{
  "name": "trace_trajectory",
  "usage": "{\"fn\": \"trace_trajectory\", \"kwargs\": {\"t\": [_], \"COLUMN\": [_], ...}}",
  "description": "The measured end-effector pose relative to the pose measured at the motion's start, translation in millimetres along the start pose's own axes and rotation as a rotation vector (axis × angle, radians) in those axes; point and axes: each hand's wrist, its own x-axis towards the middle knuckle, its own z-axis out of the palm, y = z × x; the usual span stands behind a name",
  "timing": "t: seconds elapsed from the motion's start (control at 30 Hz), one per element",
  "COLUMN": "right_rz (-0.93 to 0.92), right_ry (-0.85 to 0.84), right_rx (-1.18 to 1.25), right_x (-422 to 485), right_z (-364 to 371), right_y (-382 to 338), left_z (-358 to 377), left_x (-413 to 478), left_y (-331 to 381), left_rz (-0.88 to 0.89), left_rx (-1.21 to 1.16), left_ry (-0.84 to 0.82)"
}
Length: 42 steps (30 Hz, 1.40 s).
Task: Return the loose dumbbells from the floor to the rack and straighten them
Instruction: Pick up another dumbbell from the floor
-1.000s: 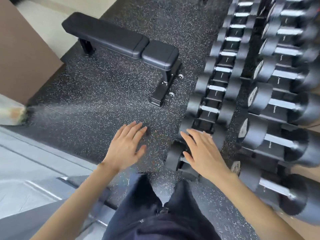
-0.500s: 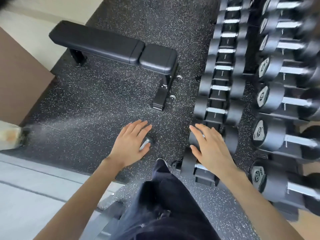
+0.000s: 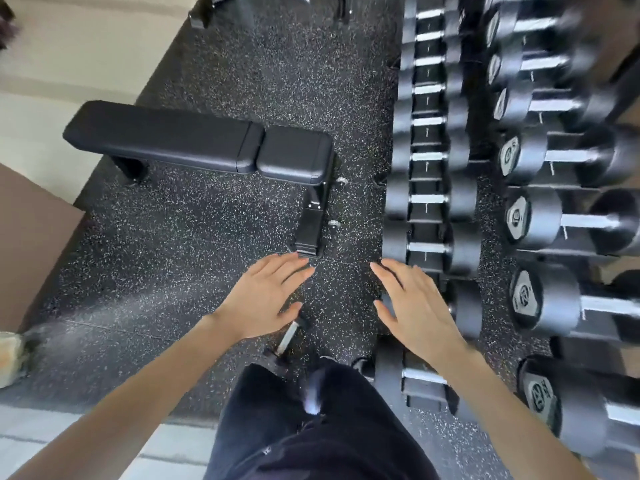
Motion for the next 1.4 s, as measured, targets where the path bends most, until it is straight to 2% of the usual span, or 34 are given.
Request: {"fn": "trace_trajectory", "kwargs": {"t": [0.2,0.33,0.57,0.73,1.0,1.3,1.4], "right_rz": [0.158,0.287,0.593,0.77,1.097,1.355,1.49], "right_ry": [0.021,0.094,0.124,0.16,0.175,0.139,0.134], "right_rx": [-0.012,-0.002,-0.006,0.02,0.038,0.139,0.184], "right_x": [23,51,98,118,91,92,104], "right_z": [8,15,38,40,46,82,98], "right_y": [-10,-34,-116,-169,-224,-283,-299], "left_z": [3,6,-8,-15,-2,25,41], "left_x": [45,69,91,97,91,102,121], "left_y": [-43,-85,-178,-220,-230,-223,-227], "left_rz": [0.197,0.333,0.645,0.841,1.055,1.294,1.345], "left_rx": [0.049,0.088,0.071,0.036,0.008,0.073,0.096], "left_ry": [-0.037,-0.015,0.085,0.046,-0.106,-0.125,-0.194]}}
